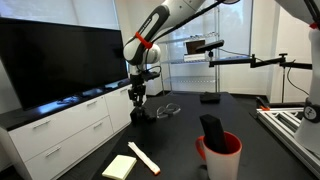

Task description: Loosen up the screw on the c-clamp

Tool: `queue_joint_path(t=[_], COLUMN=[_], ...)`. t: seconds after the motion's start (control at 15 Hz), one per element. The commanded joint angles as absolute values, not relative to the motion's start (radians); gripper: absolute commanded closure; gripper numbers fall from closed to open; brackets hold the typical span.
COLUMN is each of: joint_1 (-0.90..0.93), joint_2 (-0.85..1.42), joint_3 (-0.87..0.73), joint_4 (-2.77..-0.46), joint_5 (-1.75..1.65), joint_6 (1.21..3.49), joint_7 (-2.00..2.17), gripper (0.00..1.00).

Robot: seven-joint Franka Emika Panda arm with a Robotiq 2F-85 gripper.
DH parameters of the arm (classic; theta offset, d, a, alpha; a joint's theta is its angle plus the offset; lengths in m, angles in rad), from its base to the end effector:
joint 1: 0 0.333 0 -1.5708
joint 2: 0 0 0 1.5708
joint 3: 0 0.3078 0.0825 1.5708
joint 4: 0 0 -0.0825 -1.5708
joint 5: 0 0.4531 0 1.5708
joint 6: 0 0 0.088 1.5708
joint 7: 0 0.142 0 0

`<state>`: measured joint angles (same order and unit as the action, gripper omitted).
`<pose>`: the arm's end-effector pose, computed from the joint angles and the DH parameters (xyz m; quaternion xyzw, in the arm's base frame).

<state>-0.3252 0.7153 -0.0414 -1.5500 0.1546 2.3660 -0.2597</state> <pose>0.7193 -0.2671 0.1528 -0.9928 0.0998 -0.0618 0.0257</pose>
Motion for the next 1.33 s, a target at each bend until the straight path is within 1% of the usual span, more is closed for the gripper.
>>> queue_joint_path(t=[0.0, 0.33, 0.87, 1.27], joint_1=[-0.369, -0.403, -0.366, -0.348], joint_2=[0.703, 0.712, 0.751, 0.784], joint_3=[0.0, 0.027, -0.004, -0.02], joint_4=[-1.507, -1.479, -1.396, -1.345], joint_5=[0.135, 0.114, 0.005, -0.082], joint_6=[2.296, 2.244, 2.151, 2.139], joint_7=[-0.445, -0.67, -0.903, -1.049], gripper=[0.72, 0.72, 0.72, 0.72])
